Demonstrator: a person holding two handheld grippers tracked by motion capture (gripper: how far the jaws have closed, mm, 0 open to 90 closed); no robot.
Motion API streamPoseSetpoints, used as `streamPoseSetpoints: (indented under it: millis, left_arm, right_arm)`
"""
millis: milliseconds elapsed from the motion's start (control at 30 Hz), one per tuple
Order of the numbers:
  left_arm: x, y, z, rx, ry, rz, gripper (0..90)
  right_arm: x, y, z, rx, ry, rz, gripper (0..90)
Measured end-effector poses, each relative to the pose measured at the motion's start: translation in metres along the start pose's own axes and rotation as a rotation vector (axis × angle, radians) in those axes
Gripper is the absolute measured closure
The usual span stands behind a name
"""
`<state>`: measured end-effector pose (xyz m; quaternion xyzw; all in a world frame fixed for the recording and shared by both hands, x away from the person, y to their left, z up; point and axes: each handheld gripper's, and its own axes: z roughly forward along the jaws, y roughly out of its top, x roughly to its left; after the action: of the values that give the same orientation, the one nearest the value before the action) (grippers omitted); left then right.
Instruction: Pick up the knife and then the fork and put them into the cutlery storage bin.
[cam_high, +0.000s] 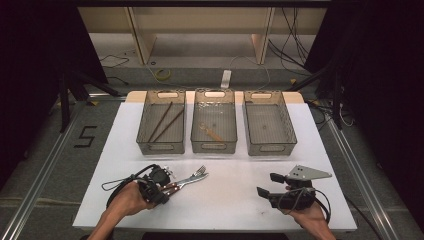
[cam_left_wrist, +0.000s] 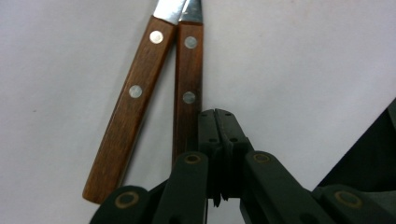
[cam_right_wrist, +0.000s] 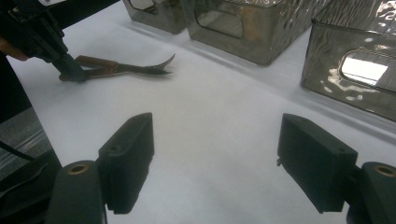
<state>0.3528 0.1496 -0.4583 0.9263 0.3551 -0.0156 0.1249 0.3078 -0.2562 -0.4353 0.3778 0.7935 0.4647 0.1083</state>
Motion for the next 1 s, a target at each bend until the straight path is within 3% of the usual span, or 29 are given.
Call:
streamPoseSetpoints:
  millis: [167, 400, 533, 700, 800, 1000]
  left_arm:
    - [0.002, -0.001, 0.0, 0.001, 0.017, -0.005, 88.8]
    - [0.003, 0.003, -0.01, -0.06, 0.003, 0.0, 84.5]
    - [0.01, 0.005, -0.025, -0.12, -0.009, 0.006, 71.9]
    - [0.021, 0.008, -0.038, -0.16, 0.059, -0.023, 48.1]
    - [0.028, 0.01, -0.044, -0.167, 0.066, -0.031, 36.1]
    - [0.041, 0.019, -0.049, -0.173, 0.099, -0.038, 26.7]
  right_arm:
    - [0.0, 0.0, 0.001, -0.001, -0.002, 0.002, 28.0]
    - [0.0, 0.0, 0.0, -0.001, -0.001, 0.002, 27.9]
    - [-0.002, -0.001, 0.001, 0.0, -0.006, 0.01, 27.9]
    - [-0.002, -0.001, 0.001, 0.0, -0.005, 0.012, 28.0]
    - [-0.003, 0.0, 0.001, -0.003, -0.004, 0.015, 28.0]
    - [-0.004, -0.001, 0.001, -0.005, -0.002, 0.023, 27.9]
